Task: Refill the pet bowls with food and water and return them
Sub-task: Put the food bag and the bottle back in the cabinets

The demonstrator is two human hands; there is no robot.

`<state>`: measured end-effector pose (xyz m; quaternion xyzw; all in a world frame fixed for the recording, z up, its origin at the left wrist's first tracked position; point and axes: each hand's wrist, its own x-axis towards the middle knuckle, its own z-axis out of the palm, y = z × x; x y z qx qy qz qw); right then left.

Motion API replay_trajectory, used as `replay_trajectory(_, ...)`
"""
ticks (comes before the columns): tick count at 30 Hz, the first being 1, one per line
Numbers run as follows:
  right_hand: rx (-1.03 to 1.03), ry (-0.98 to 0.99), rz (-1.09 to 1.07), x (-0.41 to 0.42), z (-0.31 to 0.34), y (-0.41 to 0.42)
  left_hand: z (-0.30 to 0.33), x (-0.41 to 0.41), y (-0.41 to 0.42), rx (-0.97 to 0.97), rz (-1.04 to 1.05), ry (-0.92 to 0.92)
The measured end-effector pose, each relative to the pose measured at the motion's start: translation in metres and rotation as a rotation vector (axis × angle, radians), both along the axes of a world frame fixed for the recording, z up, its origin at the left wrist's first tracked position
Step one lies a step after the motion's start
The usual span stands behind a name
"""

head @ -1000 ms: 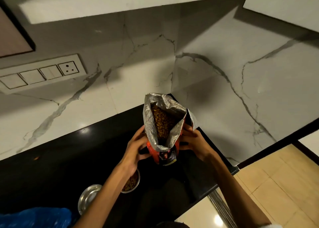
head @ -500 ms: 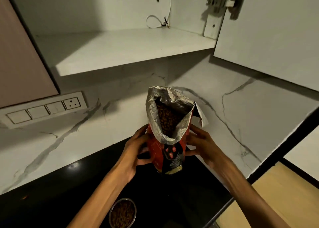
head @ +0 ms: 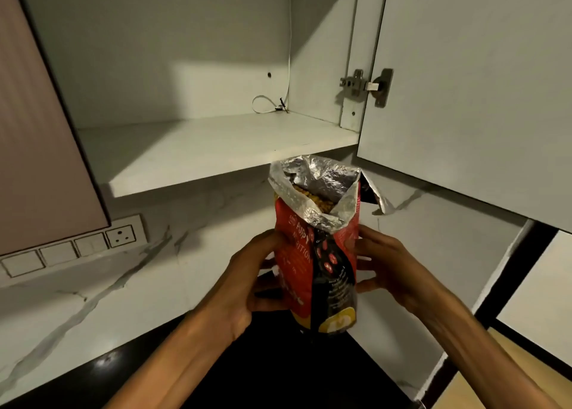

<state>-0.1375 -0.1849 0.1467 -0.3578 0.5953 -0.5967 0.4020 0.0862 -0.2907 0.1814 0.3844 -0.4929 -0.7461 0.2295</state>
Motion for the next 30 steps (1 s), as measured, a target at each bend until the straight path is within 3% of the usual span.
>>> replay_trajectory(14,-0.06,0.094,-0.03,-0.006,0.056,0.044,0.054,-0.011,0.037,-0.036,-0.077,0.115)
replay_trajectory(30,-0.115,0.164,-0.074,-0.006,0.146,0.053,0.138,-0.008,0.036,-0.266,-0.217,0.139)
